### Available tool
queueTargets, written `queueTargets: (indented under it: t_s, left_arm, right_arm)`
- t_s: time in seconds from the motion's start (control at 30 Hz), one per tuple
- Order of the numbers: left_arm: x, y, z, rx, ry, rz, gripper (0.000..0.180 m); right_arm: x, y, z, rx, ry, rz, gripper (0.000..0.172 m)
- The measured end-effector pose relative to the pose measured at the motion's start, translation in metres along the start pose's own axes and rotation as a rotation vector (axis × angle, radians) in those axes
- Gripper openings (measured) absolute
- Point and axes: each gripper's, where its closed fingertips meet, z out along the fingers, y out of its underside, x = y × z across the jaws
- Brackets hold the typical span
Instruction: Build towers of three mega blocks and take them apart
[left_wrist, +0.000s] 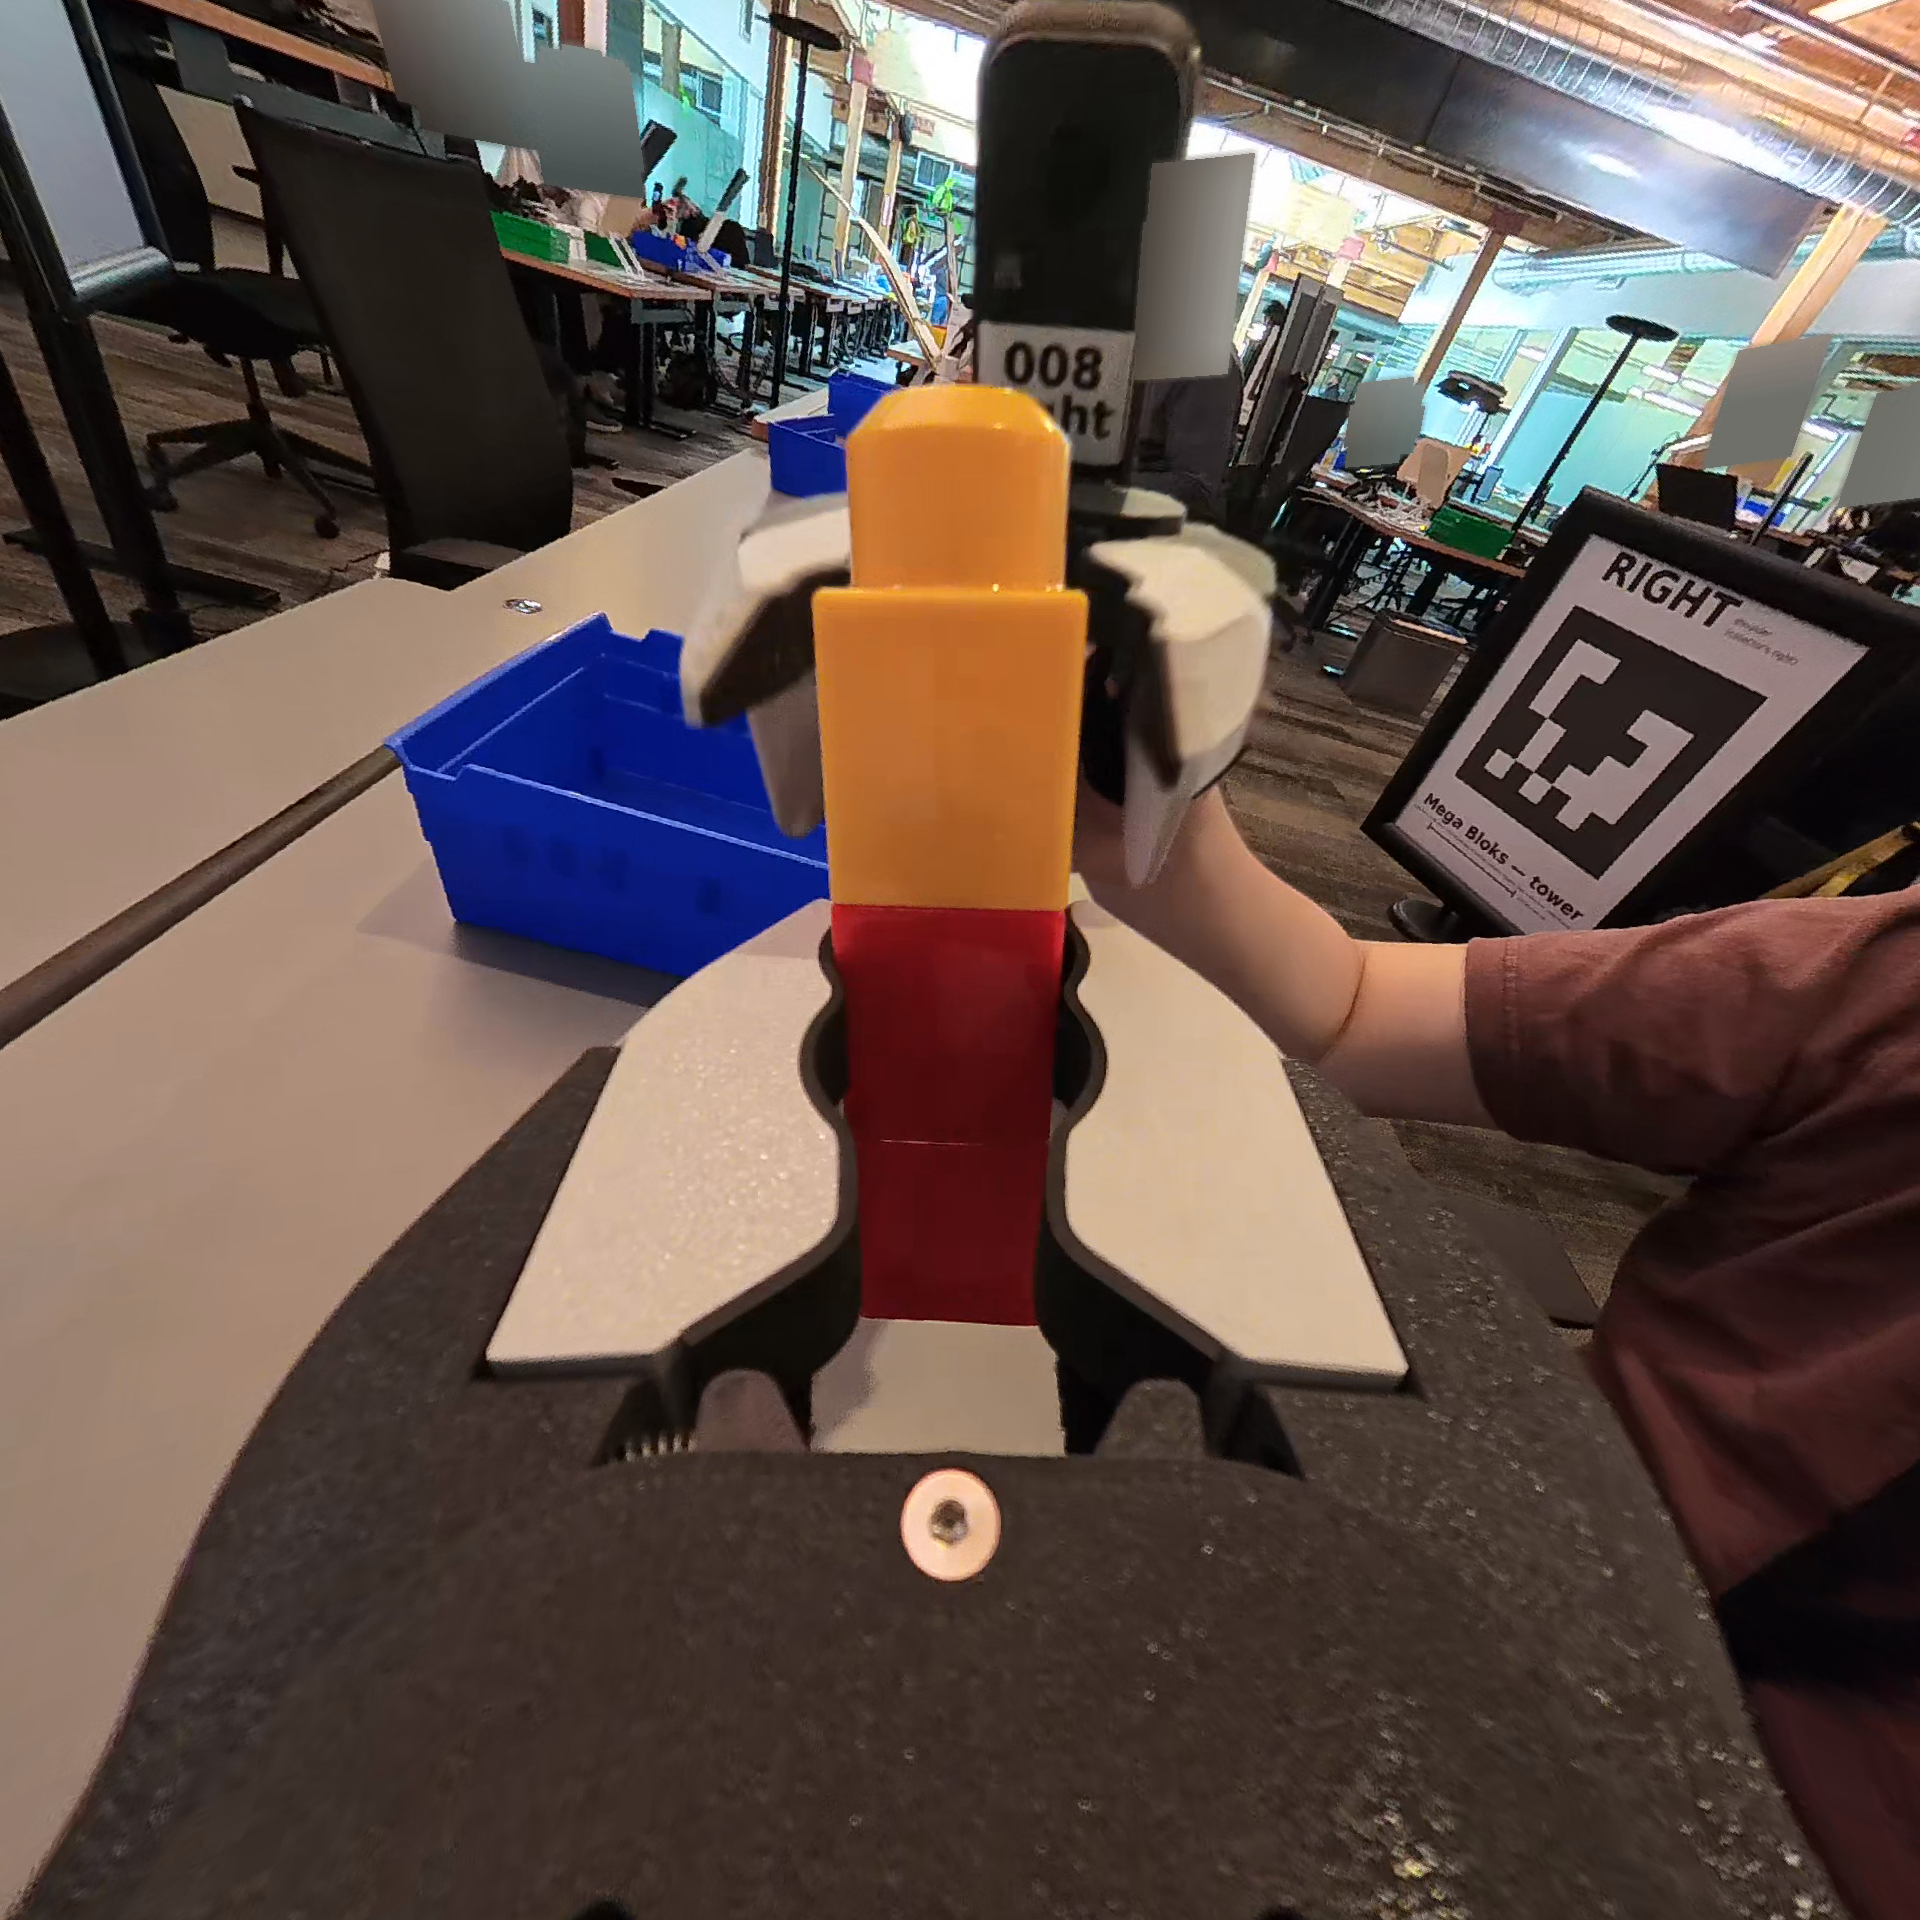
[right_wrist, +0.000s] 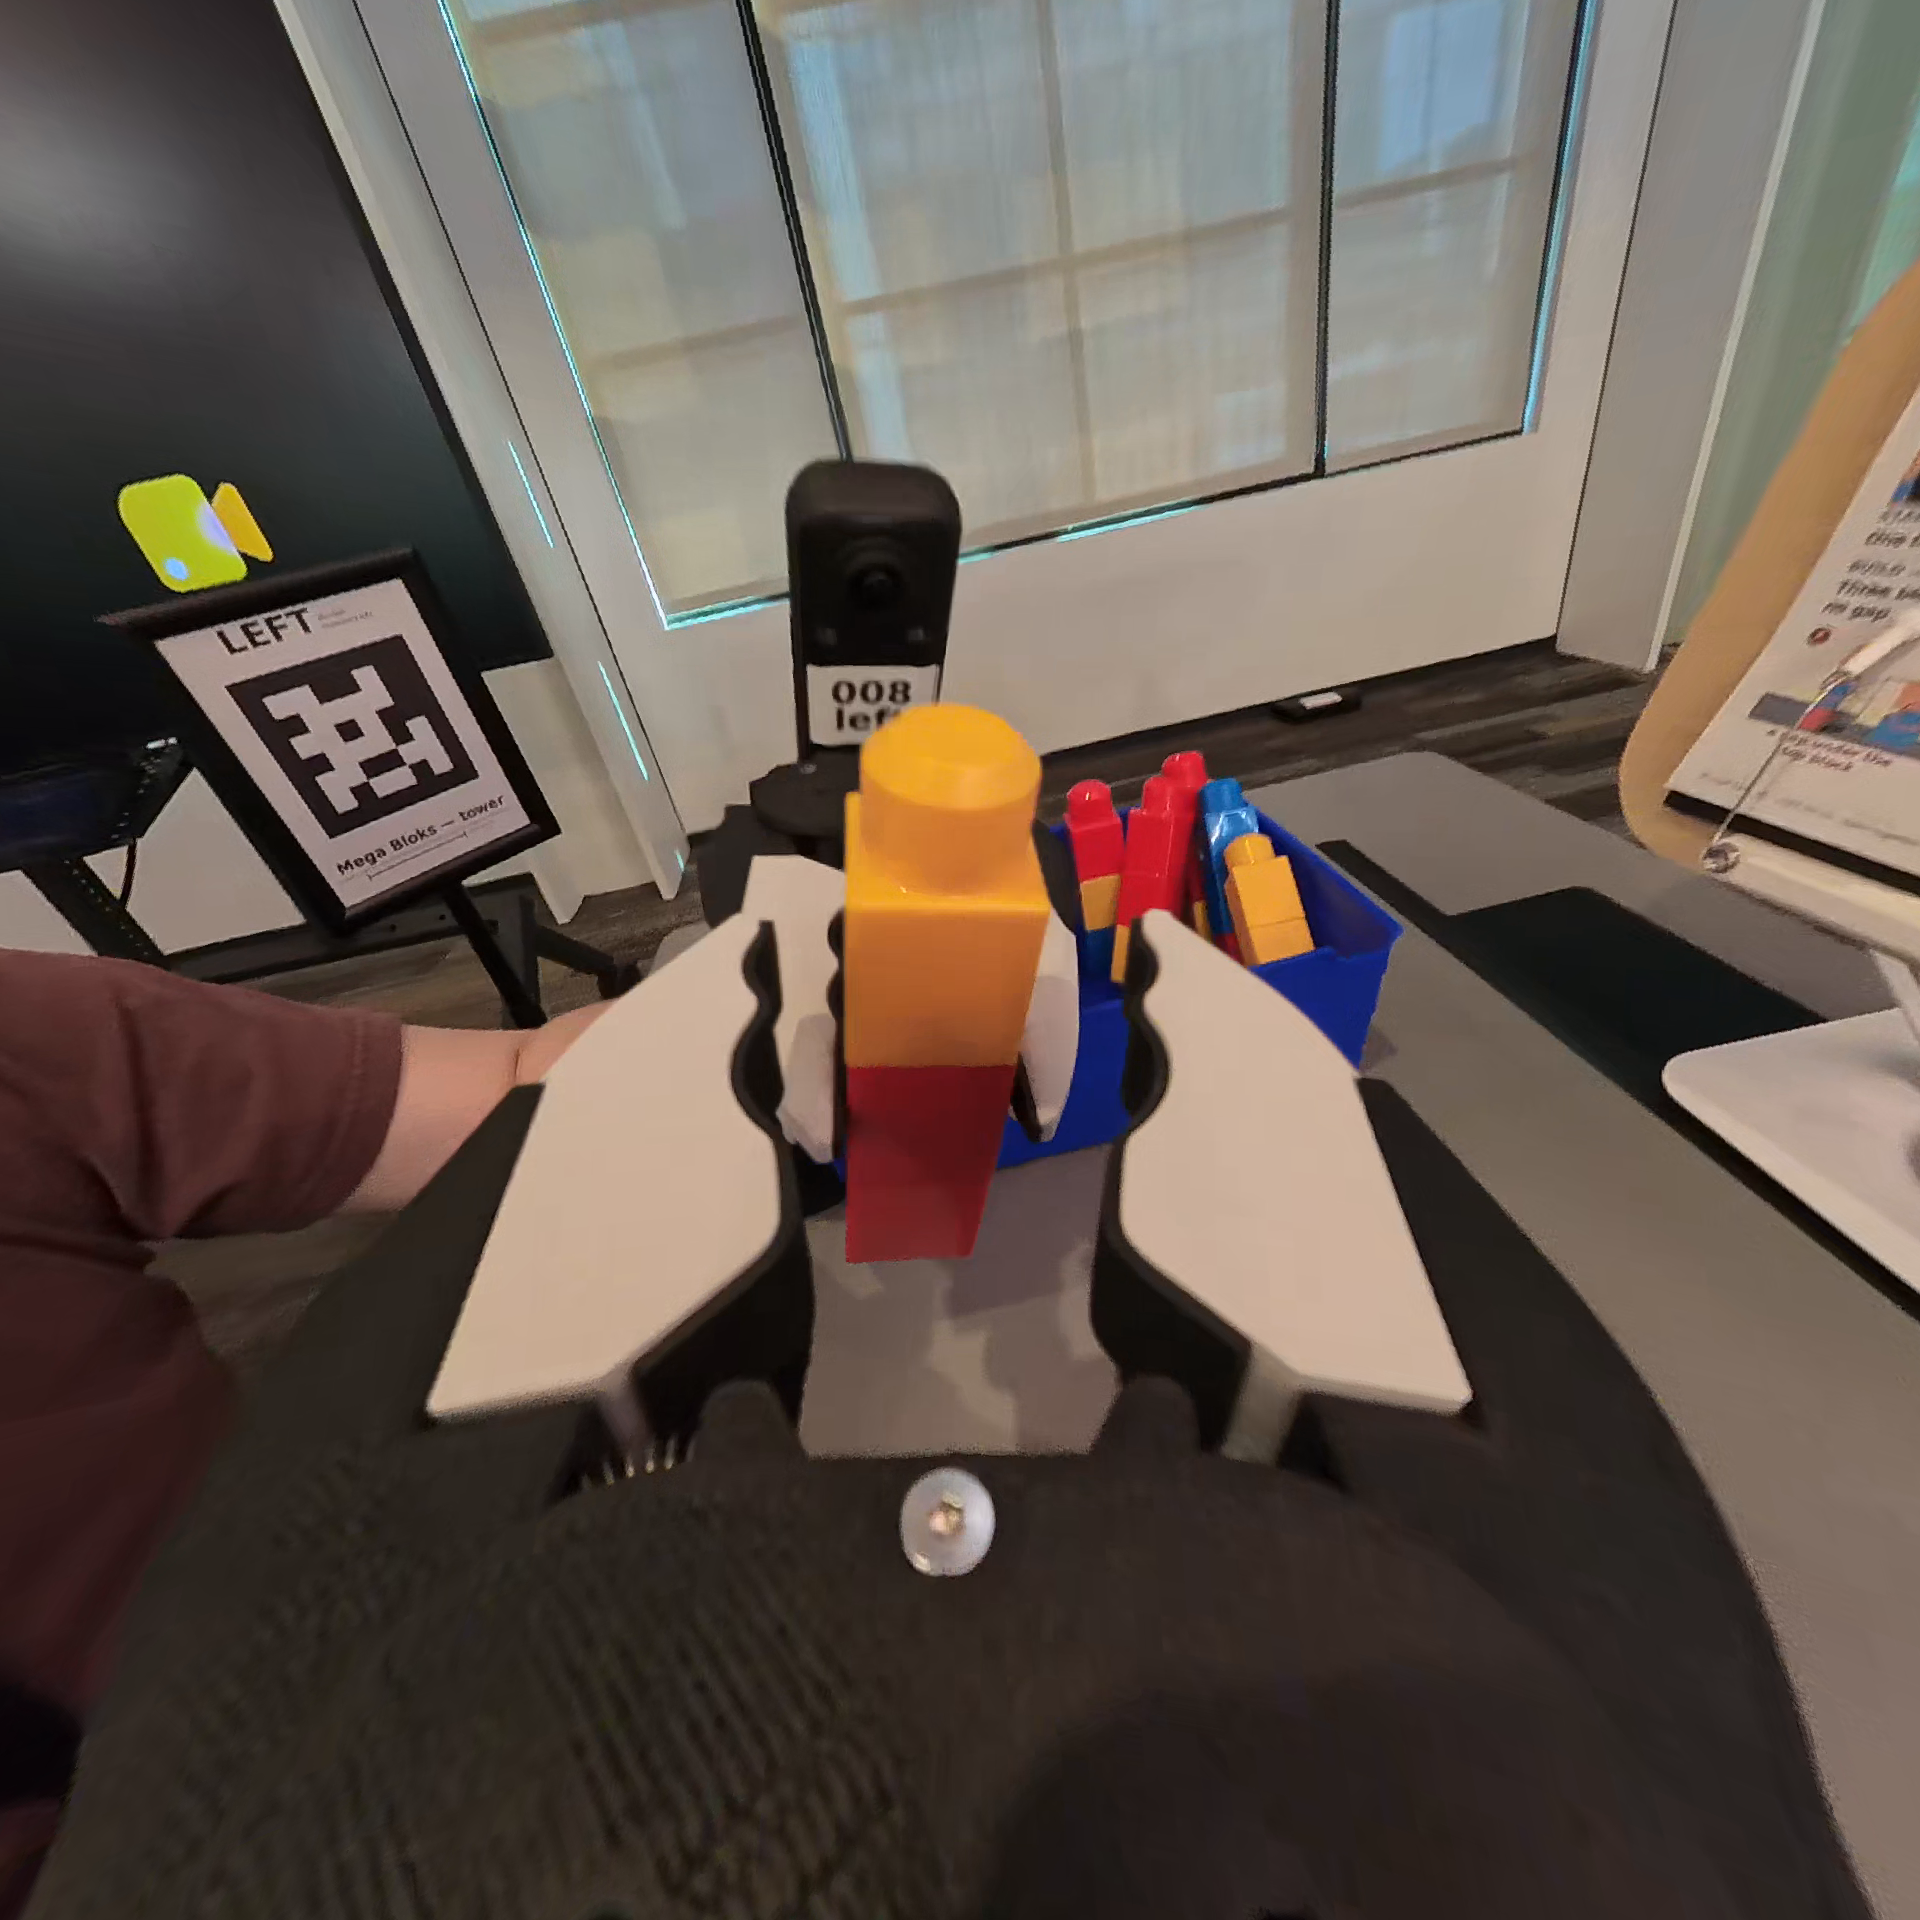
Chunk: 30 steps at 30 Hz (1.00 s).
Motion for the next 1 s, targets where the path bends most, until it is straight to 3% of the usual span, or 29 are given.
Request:
queueTargets:
  t_s: [0.07, 0.47, 0.57, 0.63, 0.7, 0.77, 0.87, 0.93, 1.0]
  left_arm:
    - [0.001, 0.002, 0.001, -0.016, 0.006, 0.001, 0.036]
    - [0.005, 0.004, 0.005, -0.032, 0.053, -0.092, 0.036]
    - [0.002, 0.044, 0.014, -0.265, 0.035, -0.077, 0.036]
    - [0.009, 0.049, 0.024, -0.258, 0.073, -0.062, 0.036]
    - [0.019, 0.038, 0.028, -0.205, 0.126, -0.098, 0.036]
    - [0.017, 0.023, 0.023, -0.127, 0.113, -0.109, 0.036]
    - [0.014, 0.006, 0.008, -0.053, 0.113, -0.131, 0.036]
    - [0.009, -0.002, -0.001, -0.012, 0.092, -0.141, 0.036]
    - [0.006, -0.008, -0.007, 0.017, 0.09, -0.156, 0.036]
  right_arm:
    - [-0.006, 0.008, 0.003, -0.035, -0.064, 0.021, 0.037]
    - [-0.004, 0.005, 0.001, -0.016, -0.06, 0.077, 0.036]
    - [-0.001, -0.044, -0.033, 0.25, -0.041, 0.105, 0.037]
    - [0.003, -0.063, -0.07, 0.283, -0.048, 0.123, 0.036]
    - [0.037, -0.045, -0.104, 0.086, 0.156, 0.067, 0.037]
    - [0.094, -0.009, -0.159, -0.174, 0.535, 0.016, 0.037]
    - [0.15, 0.06, -0.259, -0.54, 0.963, 0.176, 0.037]
    - [0.163, 0.109, -0.296, -0.698, 1.028, 0.371, 0.037]
    - [0.173, 0.149, -0.311, -0.794, 1.021, 0.493, 0.037]
